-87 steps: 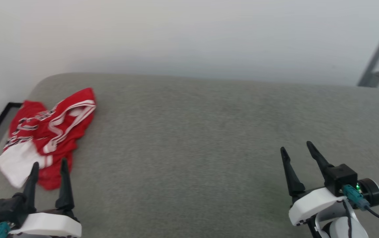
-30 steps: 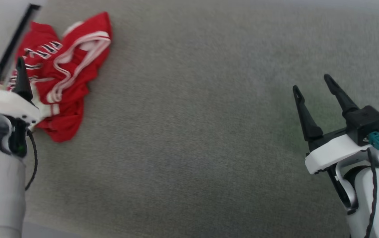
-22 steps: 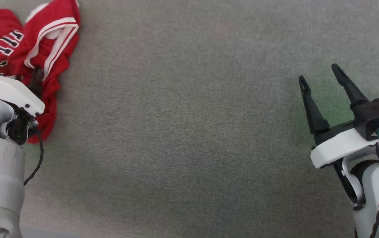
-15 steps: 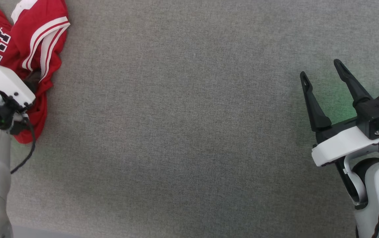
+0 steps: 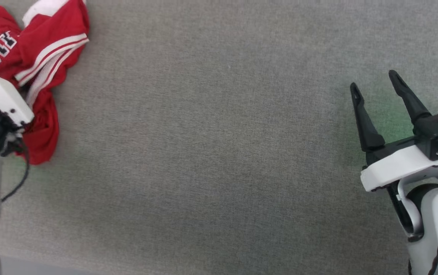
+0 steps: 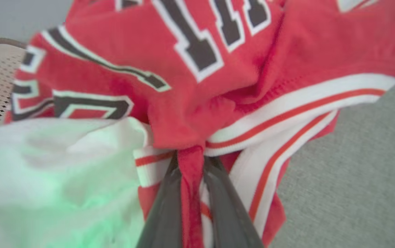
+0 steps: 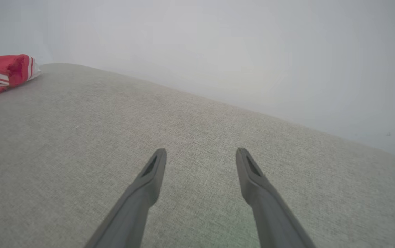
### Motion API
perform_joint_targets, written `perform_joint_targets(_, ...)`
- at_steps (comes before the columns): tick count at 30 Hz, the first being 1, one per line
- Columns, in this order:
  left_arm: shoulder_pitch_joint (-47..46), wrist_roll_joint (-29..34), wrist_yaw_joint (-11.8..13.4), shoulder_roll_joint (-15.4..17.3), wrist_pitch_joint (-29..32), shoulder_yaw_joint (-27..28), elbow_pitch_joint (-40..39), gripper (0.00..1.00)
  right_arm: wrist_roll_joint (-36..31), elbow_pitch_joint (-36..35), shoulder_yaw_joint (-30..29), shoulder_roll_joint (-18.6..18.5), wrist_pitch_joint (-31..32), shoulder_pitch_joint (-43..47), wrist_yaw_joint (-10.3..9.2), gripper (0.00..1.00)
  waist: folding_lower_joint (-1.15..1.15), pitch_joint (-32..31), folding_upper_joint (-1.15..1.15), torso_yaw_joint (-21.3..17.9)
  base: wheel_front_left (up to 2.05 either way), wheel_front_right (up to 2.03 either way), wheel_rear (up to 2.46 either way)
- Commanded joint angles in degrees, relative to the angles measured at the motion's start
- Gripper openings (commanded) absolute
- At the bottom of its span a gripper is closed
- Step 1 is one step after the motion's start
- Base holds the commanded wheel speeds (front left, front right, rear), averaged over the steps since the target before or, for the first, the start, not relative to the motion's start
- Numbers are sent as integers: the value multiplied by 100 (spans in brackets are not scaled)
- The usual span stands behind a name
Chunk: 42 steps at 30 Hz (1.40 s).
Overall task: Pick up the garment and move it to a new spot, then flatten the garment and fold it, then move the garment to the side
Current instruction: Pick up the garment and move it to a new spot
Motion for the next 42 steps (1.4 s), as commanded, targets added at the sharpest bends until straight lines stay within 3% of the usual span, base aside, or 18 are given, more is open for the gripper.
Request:
perform_joint_targets(1,9,11,-8,135,-100,-29,-65,0,28,38,-8,43,-56,61,-4,100,0,-115,0,48,0,0,0)
perform_joint_targets(12,-88,-76,-20,729,-796,-880,-1319,0,179,486,-88,302,-415,239,-4,100,0,-894,0,144,0,0,0)
perform_joint_targets(20,-57,-141,-21,1259,-718,-1295,-2298,0,267,714,-253,482,-652,449,-4,100,0,-1461,0,138,0,0,0)
perform_joint_targets(31,431,-267,270,1695,277,-1355,-4347,0,356,797,-663,686,-883,710,-4,100,0,-1945,0,-75,0,0,0)
perform_joint_targets(42,1148,-543,767,1910,1371,-1492,-6755,0,389,856,-999,784,-1051,807,-4,100,0,-2034,0,-992,0,0,0)
